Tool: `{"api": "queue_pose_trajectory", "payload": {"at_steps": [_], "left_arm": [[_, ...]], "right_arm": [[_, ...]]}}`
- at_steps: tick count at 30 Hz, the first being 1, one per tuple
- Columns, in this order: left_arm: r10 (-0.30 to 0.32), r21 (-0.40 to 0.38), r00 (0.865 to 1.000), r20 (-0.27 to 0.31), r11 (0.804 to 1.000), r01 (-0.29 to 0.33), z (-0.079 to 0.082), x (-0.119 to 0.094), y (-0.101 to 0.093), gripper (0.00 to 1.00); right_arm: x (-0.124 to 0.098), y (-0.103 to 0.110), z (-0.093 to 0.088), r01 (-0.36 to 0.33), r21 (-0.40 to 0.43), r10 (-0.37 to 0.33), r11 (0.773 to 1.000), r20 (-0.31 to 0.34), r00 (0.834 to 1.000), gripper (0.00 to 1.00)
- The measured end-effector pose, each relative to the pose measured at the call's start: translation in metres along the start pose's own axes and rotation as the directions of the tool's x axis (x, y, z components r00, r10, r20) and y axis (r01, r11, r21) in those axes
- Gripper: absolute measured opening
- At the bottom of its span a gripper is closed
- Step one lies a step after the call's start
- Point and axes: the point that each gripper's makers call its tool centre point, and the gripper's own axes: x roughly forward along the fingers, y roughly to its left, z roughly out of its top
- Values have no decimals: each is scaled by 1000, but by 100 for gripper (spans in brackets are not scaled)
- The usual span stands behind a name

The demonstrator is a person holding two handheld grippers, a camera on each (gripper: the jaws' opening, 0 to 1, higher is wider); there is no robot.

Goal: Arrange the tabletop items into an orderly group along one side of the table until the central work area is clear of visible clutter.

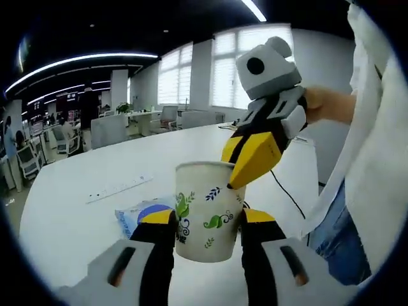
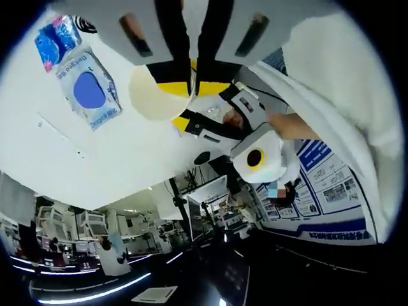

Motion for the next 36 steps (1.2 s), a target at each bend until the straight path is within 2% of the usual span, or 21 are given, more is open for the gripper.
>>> {"api": "queue_pose_trajectory", "payload": {"at_steps": [3, 4, 5, 7, 10, 12, 13, 15, 17, 19, 21, 22, 24, 26, 28, 30, 32, 36], "left_arm": [[-21, 0, 1000, -15, 1000, 21, -2, -3, 0, 39], [-33, -3, 999, -23, 999, 33, -4, -5, 1, 38], [-42, -5, 999, -28, 999, 42, -4, -9, 3, 39], [-61, -4, 998, -17, 998, 61, -1, -18, 8, 45], [-117, -1, 993, 17, 993, 118, 12, -30, 9, 61], [-154, 76, 988, 6, 985, 153, 19, -36, 9, 70], [-186, 104, 982, -11, 977, 186, 21, -39, 6, 71], [-236, 118, 971, -44, 964, 240, 23, -40, 0, 68], [-283, 149, 957, -63, 946, 289, 29, -37, -7, 67], [-305, 175, 948, -85, 933, 316, 32, -30, -11, 67], [-341, 200, 932, -120, 912, 359, 31, -24, -20, 65], [-344, 205, 930, -129, 909, 364, 31, -23, -20, 62], [-351, 215, 921, -168, 899, 382, 25, -16, -22, 50], [-357, 207, 918, -174, 898, 388, 21, -12, -22, 39], [-359, 199, 919, -166, 900, 388, 22, -12, -22, 38], [-353, 204, 922, -159, 902, 380, 22, -11, -23, 37], [-344, 209, 926, -156, 904, 372, 22, -12, -23, 37], [-310, 211, 940, -145, 918, 335, 23, -12, -16, 36]], "right_arm": [[-2, -1, -9, -5, -162, -8, 987, -74, 997, 0], [-2, -2, -10, -2, -193, -15, 981, -85, 996, 0], [-4, -4, -13, -7, -272, -25, 962, -114, 993, 0], [-6, -4, -19, -36, -352, -19, 935, -152, 988, 0], [-10, 1, -20, -88, -425, 19, 901, -163, 986, 0], [-12, 5, -23, -133, -482, 47, 866, -185, 982, 0], [-12, 6, -26, -153, -518, 54, 841, -202, 978, 0], [-13, 10, -28, -187, -575, 66, 797, -224, 972, 0], [-12, 18, -26, -223, -609, 108, 761, -219, 970, 0], [-12, 23, -26, -241, -610, 128, 755, -223, 966, 0], [-12, 24, -25, -248, -619, 133, 745, -226, 965, 0], [-11, 24, -26, -253, -624, 133, 739, -234, 963, 0], [-11, 26, -26, -259, -645, 138, 719, -234, 963, 0], [-12, 28, -25, -259, -645, 145, 719, -225, 963, 0], [-13, 27, -27, -253, -650, 137, 717, -226, 965, 0], [-14, 26, -27, -245, -637, 136, 731, -215, 967, 0], [-14, 23, -27, -217, -595, 126, 774, -191, 974, 0], [-11, 14, -26, -165, -584, 81, 795, -167, 983, 2]]}}
